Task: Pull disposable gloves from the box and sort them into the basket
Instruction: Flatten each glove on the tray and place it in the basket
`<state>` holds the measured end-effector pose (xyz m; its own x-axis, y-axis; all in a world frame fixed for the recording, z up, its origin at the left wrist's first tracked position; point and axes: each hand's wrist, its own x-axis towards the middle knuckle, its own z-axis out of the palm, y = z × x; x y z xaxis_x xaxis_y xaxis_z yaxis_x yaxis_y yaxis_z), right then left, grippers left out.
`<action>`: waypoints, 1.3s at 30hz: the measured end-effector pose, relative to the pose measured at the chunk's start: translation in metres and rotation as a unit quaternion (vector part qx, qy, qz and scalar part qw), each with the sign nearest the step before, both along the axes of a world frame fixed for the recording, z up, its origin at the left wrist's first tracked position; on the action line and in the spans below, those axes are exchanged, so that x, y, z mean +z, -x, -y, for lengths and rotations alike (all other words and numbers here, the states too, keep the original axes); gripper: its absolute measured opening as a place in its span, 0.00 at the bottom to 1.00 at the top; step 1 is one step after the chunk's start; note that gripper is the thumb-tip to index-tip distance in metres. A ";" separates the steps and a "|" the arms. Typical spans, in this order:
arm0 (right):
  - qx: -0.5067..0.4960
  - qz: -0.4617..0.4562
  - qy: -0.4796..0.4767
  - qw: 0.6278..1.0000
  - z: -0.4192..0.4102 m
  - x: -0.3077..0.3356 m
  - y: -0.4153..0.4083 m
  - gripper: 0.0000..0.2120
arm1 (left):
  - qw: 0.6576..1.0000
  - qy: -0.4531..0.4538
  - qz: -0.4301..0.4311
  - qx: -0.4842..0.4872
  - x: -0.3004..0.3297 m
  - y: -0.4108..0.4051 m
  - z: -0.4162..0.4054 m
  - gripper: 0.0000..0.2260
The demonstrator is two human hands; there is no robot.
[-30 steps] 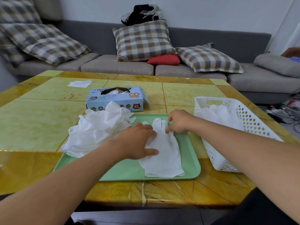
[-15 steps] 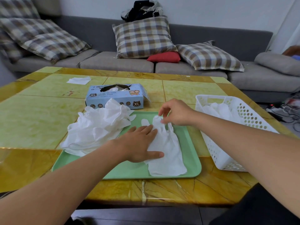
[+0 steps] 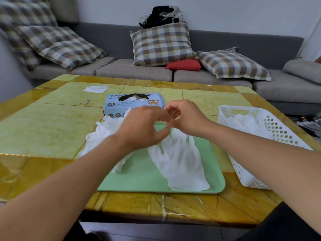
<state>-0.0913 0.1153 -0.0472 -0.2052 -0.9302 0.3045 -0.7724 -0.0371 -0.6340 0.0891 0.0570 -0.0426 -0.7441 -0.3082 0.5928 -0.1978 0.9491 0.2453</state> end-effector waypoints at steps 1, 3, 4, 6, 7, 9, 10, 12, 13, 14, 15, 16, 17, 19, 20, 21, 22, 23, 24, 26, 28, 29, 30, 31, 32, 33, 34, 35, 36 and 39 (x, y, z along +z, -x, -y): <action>0.024 0.020 -0.005 0.999 0.003 0.003 -0.014 0.15 | 0.998 -0.020 -0.056 0.016 0.009 -0.012 0.011 0.15; 0.052 0.042 -0.071 0.995 0.009 0.005 -0.036 0.28 | 0.995 -0.071 -0.034 0.066 0.017 -0.035 0.037 0.25; 0.065 0.036 -0.105 0.992 0.015 0.004 -0.047 0.35 | 0.990 -0.100 0.037 0.095 0.015 -0.049 0.049 0.33; 0.080 0.003 -0.124 0.989 0.026 -0.002 -0.061 0.35 | 0.956 -0.165 0.203 0.134 0.004 -0.071 0.064 0.49; 0.079 -0.018 -0.119 0.990 0.033 -0.005 -0.065 0.29 | 0.937 -0.180 0.264 0.139 -0.003 -0.078 0.069 0.53; 0.080 -0.077 -0.135 0.985 0.039 -0.007 -0.065 0.15 | 0.919 -0.189 0.316 0.141 -0.017 -0.080 0.076 0.50; 0.093 -0.121 -0.160 0.975 0.039 -0.007 -0.062 0.10 | 0.915 -0.195 0.321 0.149 -0.020 -0.080 0.079 0.47; 0.123 -0.215 -0.233 0.940 0.031 -0.004 -0.050 0.07 | 0.903 -0.200 0.343 0.163 -0.024 -0.078 0.083 0.37; 0.136 -0.240 -0.269 0.923 0.024 -0.001 -0.042 0.06 | 0.897 -0.200 0.354 0.175 -0.024 -0.077 0.085 0.33; 0.144 -0.223 -0.297 0.917 0.016 0.003 -0.034 0.06 | 0.890 -0.195 0.368 0.186 -0.025 -0.078 0.087 0.31; 0.142 -0.154 -0.317 0.925 0.006 0.007 -0.023 0.06 | 0.887 -0.180 0.382 0.187 -0.024 -0.076 0.087 0.32; 0.138 -0.056 -0.320 0.935 -0.004 0.014 -0.014 0.07 | 0.891 -0.152 0.385 0.187 -0.022 -0.077 0.086 0.35; 0.130 0.037 -0.304 0.943 -0.012 0.022 -0.006 0.08 | 0.900 -0.119 0.377 0.184 -0.017 -0.077 0.085 0.41; 0.104 0.153 -0.242 0.952 -0.026 0.038 0.006 0.10 | 0.935 -0.116 0.305 0.142 -0.006 -0.070 0.072 0.52; 0.101 0.190 -0.215 0.953 -0.029 0.045 0.009 0.12 | 0.948 -0.165 0.252 0.106 0.001 -0.064 0.061 0.53; 0.106 0.227 -0.196 0.948 -0.032 0.051 0.009 0.15 | 0.950 -0.228 0.204 0.064 0.007 -0.057 0.047 0.52; 0.112 0.262 -0.185 0.940 -0.034 0.056 0.008 0.16 | 0.942 -0.291 0.165 0.017 0.012 -0.048 0.036 0.48; 0.119 0.286 -0.179 0.934 -0.037 0.060 0.006 0.16 | 0.929 -0.344 0.129 -0.034 0.014 -0.039 0.025 0.42; 0.123 0.298 -0.170 0.931 -0.039 0.063 0.003 0.16 | 0.912 -0.392 0.091 -0.074 0.014 -0.029 0.016 0.35; 0.115 0.302 -0.141 0.936 -0.043 0.069 0.000 0.19 | 0.877 -0.470 0.007 -0.102 0.018 -0.014 0.001 0.20; 0.097 0.313 -0.097 0.940 -0.047 0.073 -0.002 0.19 | 0.851 -0.513 -0.068 -0.091 0.023 -0.006 -0.005 0.11; 0.087 0.328 -0.073 0.938 -0.048 0.073 -0.004 0.16 | 0.838 -0.531 -0.095 -0.088 0.024 -0.004 -0.006 0.10; 0.075 0.346 -0.053 0.934 -0.049 0.073 -0.005 0.14 | 0.823 -0.550 -0.112 -0.090 0.026 -0.003 -0.008 0.11; 0.062 0.362 -0.041 0.929 -0.050 0.073 -0.006 0.14 | 0.811 -0.565 -0.121 -0.089 0.027 -0.001 -0.010 0.12; 0.049 0.374 -0.036 0.925 -0.051 0.073 -0.006 0.15 | 0.808 -0.570 -0.127 -0.083 0.028 0.001 -0.012 0.12; 0.036 0.386 -0.032 0.921 -0.051 0.073 -0.006 0.15 | 0.813 -0.562 -0.131 -0.076 0.029 0.002 -0.014 0.12; 0.021 0.399 -0.028 0.916 -0.053 0.072 -0.007 0.15 | 0.825 -0.545 -0.133 -0.065 0.028 0.003 -0.014 0.12; 0.004 0.409 -0.021 0.912 -0.054 0.072 -0.006 0.15 | 0.840 -0.525 -0.126 -0.052 0.027 0.004 -0.013 0.11; -0.014 0.421 -0.013 0.907 -0.054 0.071 -0.005 0.15 | 0.863 -0.496 -0.094 -0.036 0.025 0.003 -0.010 0.12; -0.060 0.464 0.003 0.884 -0.057 0.068 0.003 0.13 | 0.930 -0.325 0.174 0.011 0.011 -0.006 0.002 0.37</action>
<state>-0.0943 0.1728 0.0210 -0.4667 -0.8834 -0.0415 0.0804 0.0044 -0.9968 0.0951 0.0547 -0.0312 -0.8448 -0.5351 0.0011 -0.3904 0.6177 0.6827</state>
